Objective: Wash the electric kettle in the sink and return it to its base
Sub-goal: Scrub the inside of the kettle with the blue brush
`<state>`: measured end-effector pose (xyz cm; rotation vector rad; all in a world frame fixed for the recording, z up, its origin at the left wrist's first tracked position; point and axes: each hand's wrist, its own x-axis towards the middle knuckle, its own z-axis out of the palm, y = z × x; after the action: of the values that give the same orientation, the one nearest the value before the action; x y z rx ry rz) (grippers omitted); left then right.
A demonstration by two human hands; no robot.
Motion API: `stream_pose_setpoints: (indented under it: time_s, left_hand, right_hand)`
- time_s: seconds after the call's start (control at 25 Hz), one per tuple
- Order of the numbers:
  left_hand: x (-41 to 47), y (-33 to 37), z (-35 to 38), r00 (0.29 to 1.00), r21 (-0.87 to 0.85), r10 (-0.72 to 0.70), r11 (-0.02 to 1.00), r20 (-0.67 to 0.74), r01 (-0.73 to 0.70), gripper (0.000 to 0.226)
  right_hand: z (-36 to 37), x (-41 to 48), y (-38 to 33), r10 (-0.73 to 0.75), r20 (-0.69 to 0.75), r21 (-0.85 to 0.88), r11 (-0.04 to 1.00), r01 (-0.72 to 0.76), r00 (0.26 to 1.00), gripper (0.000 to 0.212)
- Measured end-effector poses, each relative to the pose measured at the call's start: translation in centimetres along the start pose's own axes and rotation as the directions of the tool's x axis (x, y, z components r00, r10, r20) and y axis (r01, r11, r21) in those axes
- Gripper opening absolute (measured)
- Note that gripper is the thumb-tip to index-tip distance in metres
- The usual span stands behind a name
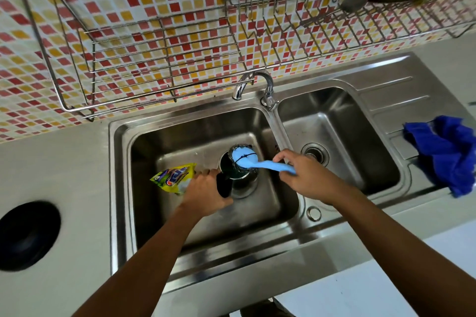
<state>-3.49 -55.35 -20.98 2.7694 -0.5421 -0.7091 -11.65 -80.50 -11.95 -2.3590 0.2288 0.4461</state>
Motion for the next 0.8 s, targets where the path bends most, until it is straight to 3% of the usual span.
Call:
stream_pose_setpoints:
  time_s: [0.2, 0.4, 0.48, 0.52, 0.6, 0.68, 0.8]
  left_hand:
    - [0.0, 0.3, -0.4, 1.000, 0.019, 0.022, 1.000, -0.010, -0.022, 0.073]
    - [-0.2, 0.6, -0.3, 0.997, 0.069, 0.063, 0.996, -0.038, -0.061, 0.061]
    - [-0.3, 0.8, -0.5, 0.997, 0.095, 0.058, 0.994, -0.042, -0.054, 0.059]
    - [-0.3, 0.8, -0.5, 0.997, 0.113, 0.059, 0.992, -0.047, -0.054, 0.060]
    - [-0.4, 0.8, -0.4, 0.997, 0.127, 0.054, 0.991, -0.051, -0.047, 0.061]
    - [-0.4, 0.8, -0.4, 0.997, 0.129, 0.052, 0.991, -0.052, -0.045, 0.061]
    - [-0.5, 0.9, -0.5, 0.996, 0.136, 0.062, 0.989, -0.058, -0.054, 0.060]
  right_hand:
    - [2.0, 6.7, -3.2, -0.049, 0.161, -0.355, 0.929, 0.104, 0.986, 0.031]
    - [7.4, 12.2, -5.1, -0.055, 0.387, -0.653, 0.689, 0.315, 0.921, 0.024]
    - [8.5, 12.7, -5.5, -0.098, 0.405, -0.734, 0.557, 0.388, 0.909, 0.022]
    - [8.7, 13.1, -5.7, -0.080, 0.383, -0.759, 0.541, 0.363, 0.920, 0.023]
    - [8.3, 13.6, -6.2, 0.050, 0.342, -0.778, 0.575, 0.253, 0.938, 0.026]
    - [7.8, 14.2, -6.5, 0.162, 0.380, -0.766, 0.608, 0.211, 0.911, 0.027]
    - [7.8, 14.4, -6.5, 0.110, 0.473, -0.658, 0.704, 0.268, 0.874, 0.024]
